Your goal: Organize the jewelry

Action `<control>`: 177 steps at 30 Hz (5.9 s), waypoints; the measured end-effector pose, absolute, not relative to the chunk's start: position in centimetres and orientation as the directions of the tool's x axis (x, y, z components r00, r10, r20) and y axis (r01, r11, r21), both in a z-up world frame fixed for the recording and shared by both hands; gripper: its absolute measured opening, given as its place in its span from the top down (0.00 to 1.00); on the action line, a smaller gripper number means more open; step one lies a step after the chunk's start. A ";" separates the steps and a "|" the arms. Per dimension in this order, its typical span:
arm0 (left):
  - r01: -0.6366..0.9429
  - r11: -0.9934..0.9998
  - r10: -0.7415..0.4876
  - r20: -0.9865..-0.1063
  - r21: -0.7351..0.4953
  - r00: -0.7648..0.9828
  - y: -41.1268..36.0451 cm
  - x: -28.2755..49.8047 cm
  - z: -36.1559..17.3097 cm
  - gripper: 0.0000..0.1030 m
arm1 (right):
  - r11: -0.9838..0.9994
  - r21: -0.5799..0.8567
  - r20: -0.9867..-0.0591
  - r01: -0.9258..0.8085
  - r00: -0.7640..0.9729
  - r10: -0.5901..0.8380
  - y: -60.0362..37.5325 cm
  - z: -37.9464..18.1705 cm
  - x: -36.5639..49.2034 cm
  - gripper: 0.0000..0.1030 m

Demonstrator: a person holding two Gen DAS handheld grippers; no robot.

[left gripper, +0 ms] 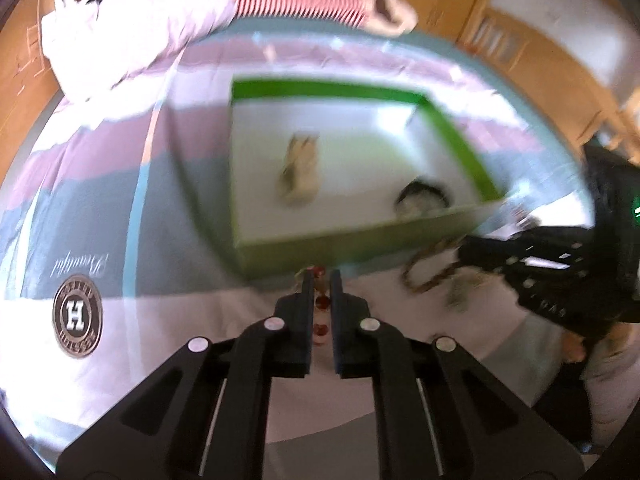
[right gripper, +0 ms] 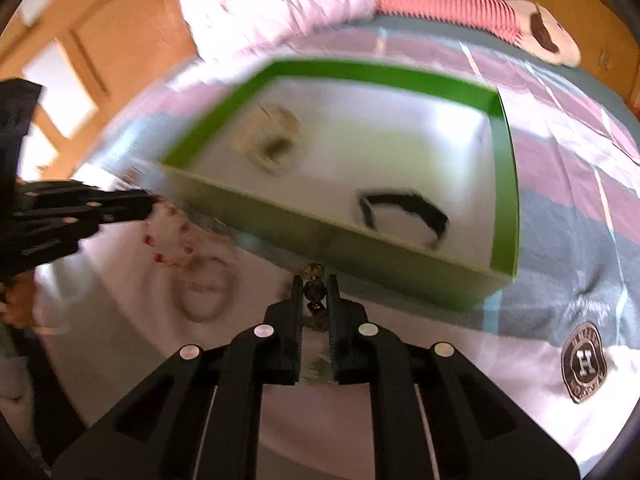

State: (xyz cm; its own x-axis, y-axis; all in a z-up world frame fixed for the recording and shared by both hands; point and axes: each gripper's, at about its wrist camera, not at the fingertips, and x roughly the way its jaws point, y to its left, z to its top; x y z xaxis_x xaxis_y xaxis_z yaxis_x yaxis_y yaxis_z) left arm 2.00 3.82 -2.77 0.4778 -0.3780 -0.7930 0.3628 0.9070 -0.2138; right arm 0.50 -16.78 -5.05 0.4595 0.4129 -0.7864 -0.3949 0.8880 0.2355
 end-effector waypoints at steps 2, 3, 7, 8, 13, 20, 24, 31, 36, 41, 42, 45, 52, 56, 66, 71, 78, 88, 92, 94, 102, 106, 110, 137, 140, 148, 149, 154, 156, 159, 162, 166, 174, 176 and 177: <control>0.374 0.890 -0.431 -0.748 -0.260 0.505 4.5 2.0 -1.8 0.93 | 0.864 0.273 -0.729 -0.422 0.496 0.472 -17.1 -3.4 0.1 0.90; 0.381 0.880 -0.457 -0.725 -0.284 0.515 4.8 2.0 -1.3 0.93 | 0.860 0.278 -0.705 -0.427 0.518 0.485 -17.3 -2.7 0.0 0.90; 0.386 0.854 -0.518 -0.638 -0.349 0.569 5.3 2.2 0.9 0.93 | 0.856 0.307 -0.613 -0.415 0.602 0.512 -18.4 -0.5 0.3 0.90; 0.379 0.855 -0.517 -0.624 -0.353 0.586 5.2 2.5 1.4 0.93 | 0.860 0.311 -0.598 -0.406 0.620 0.509 -18.7 -0.2 0.6 0.90; 0.336 0.883 -0.469 -0.643 -0.327 0.606 3.8 5.1 1.3 0.93 | 0.893 0.317 -0.580 -0.319 0.680 0.449 -20.3 0.1 2.7 0.90; 0.316 0.907 -0.415 -0.723 -0.279 0.552 1.5 8.1 -2.0 0.93 | 0.932 0.300 -0.650 -0.204 0.672 0.356 -22.1 -2.4 4.6 0.89; 0.293 0.918 -0.389 -0.746 -0.266 0.541 1.5 8.7 -3.3 0.93 | 0.933 0.311 -0.670 -0.181 0.655 0.350 -22.5 -3.2 4.8 0.88; 0.294 0.924 -0.375 -0.744 -0.246 0.554 2.5 7.0 -2.1 0.64 | 0.906 0.370 -0.652 -0.205 0.638 0.410 -22.7 -2.2 3.2 0.50; 0.350 0.928 -0.302 -0.815 -0.132 0.494 2.5 3.8 -2.9 0.61 | 0.869 0.352 -0.701 -0.347 0.517 0.491 -19.9 -2.8 1.0 0.50; 0.337 0.939 -0.207 -0.904 -0.075 0.374 1.7 3.7 -7.3 0.57 | 0.873 0.285 -0.798 -0.395 0.406 0.445 -17.4 -5.0 1.0 0.50; 0.333 0.941 -0.185 -0.915 -0.060 0.357 1.4 3.9 -8.1 0.55 | 0.886 0.243 -0.824 -0.395 0.398 0.403 -17.0 -5.7 1.1 0.50; 0.317 0.947 -0.168 -0.926 -0.056 0.338 1.4 4.4 -9.0 0.46 | 0.914 0.192 -0.864 -0.358 0.381 0.330 -17.0 -6.9 1.4 0.50; 0.314 0.945 -0.193 -0.928 -0.089 0.318 1.5 4.6 -9.3 0.44 | 0.936 0.224 -0.878 -0.271 0.362 0.315 -18.6 -7.6 2.0 0.44; 0.329 0.940 -0.196 -0.934 -0.092 0.298 0.5 4.4 -10.3 0.49 | 0.935 0.216 -0.882 -0.280 0.355 0.310 -18.3 -7.8 2.1 0.44; 0.202 0.971 -0.193 -0.919 -0.128 0.344 3.7 5.6 -9.3 0.92 | 0.941 0.203 -0.886 -0.271 0.359 0.294 -18.7 -7.9 2.1 0.44; 0.179 0.971 -0.217 -0.906 -0.161 0.363 4.9 5.8 -8.4 0.92 | 0.944 0.201 -0.888 -0.263 0.358 0.289 -19.1 -7.9 2.2 0.44; 0.108 0.989 -0.133 -0.919 -0.100 0.372 6.6 6.2 -8.3 0.90 | 0.939 0.156 -0.909 -0.307 0.327 0.258 -19.7 -7.6 2.2 0.44; 0.141 0.987 -0.117 -0.932 -0.072 0.344 5.8 5.8 -9.0 0.71 | 0.892 0.085 -0.956 -0.444 0.215 0.198 -18.0 -9.9 0.4 0.71; 0.148 0.987 -0.110 -0.935 -0.063 0.336 5.6 5.8 -9.3 0.67 | 0.884 0.107 -0.942 -0.455 0.239 0.237 -17.2 -9.8 0.4 0.90; 0.152 0.987 -0.109 -0.936 -0.061 0.334 5.4 5.9 -9.4 0.64 | 0.883 0.120 -0.925 -0.453 0.273 0.265 -16.9 -9.5 0.5 0.93; 0.150 0.987 -0.109 -0.937 -0.062 0.332 5.5 5.8 -9.4 0.58 | 0.866 0.352 -0.804 -0.356 0.360 0.474 -19.6 -6.3 1.6 0.92; 0.153 0.987 -0.104 -0.939 -0.056 0.327 5.4 5.8 -9.5 0.55 | 0.901 0.280 -0.865 -0.331 0.319 0.386 -19.5 -7.3 2.0 0.70; 0.141 0.988 -0.100 -0.939 -0.056 0.328 5.7 5.8 -9.5 0.51 | 0.886 0.223 -0.914 -0.407 0.230 0.336 -18.7 -8.3 0.8 0.70; 0.160 0.986 -0.102 -0.932 -0.049 0.347 4.1 5.5 -9.6 0.28 | 0.932 0.220 -0.886 -0.289 0.340 0.315 -19.2 -8.4 1.9 0.37; 0.186 0.982 -0.086 -0.933 -0.021 0.348 3.0 5.3 -10.0 0.27 | 0.937 0.184 -0.897 -0.297 0.339 0.284 -18.6 -9.0 1.8 0.36; 0.217 0.976 -0.080 -0.937 -0.004 0.341 2.0 5.4 -10.8 0.42 | 0.935 0.115 -0.920 -0.335 0.318 0.228 -17.2 -10.2 1.4 0.33; 0.214 0.977 -0.094 -0.936 -0.021 0.338 2.1 5.4 -10.8 0.46 | 0.935 0.112 -0.922 -0.337 0.316 0.224 -17.2 -10.3 1.4 0.33; 0.210 0.976 -0.130 -0.937 -0.063 0.323 2.5 5.5 -10.6 0.71 | 0.935 0.098 -0.929 -0.341 0.306 0.210 -16.9 -10.7 1.3 0.33; 0.220 0.973 -0.145 -0.937 -0.076 0.319 2.4 5.4 -10.5 0.81 | 0.936 0.095 -0.931 -0.340 0.301 0.204 -16.8 -10.9 1.4 0.33; 0.229 0.968 -0.171 -0.934 -0.100 0.315 2.5 5.4 -10.2 0.85 | 0.937 0.091 -0.935 -0.338 0.295 0.198 -16.7 -11.2 1.3 0.33; 0.222 0.965 -0.207 -0.928 -0.141 0.310 2.8 5.4 -9.8 0.85 | 0.937 0.092 -0.935 -0.336 0.294 0.197 -16.6 -11.2 1.4 0.33; 0.218 0.953 -0.271 -0.909 -0.209 0.316 3.6 5.4 -8.9 0.93 | 0.939 0.093 -0.935 -0.332 0.296 0.197 -16.8 -11.2 1.4 0.33; 0.193 0.956 -0.276 -0.906 -0.223 0.320 4.1 5.5 -8.6 0.93 | 0.949 0.107 -0.926 -0.297 0.319 0.204 -17.8 -10.8 1.9 0.33; 0.191 0.956 -0.274 -0.908 -0.222 0.318 4.2 5.4 -8.6 0.93 | 0.953 0.113 -0.923 -0.283 0.325 0.206 -18.1 -10.7 2.1 0.33; 0.190 0.957 -0.273 -0.908 -0.221 0.317 4.2 5.4 -8.6 0.93 | 0.954 0.115 -0.923 -0.278 0.326 0.206 -18.3 -10.7 2.1 0.33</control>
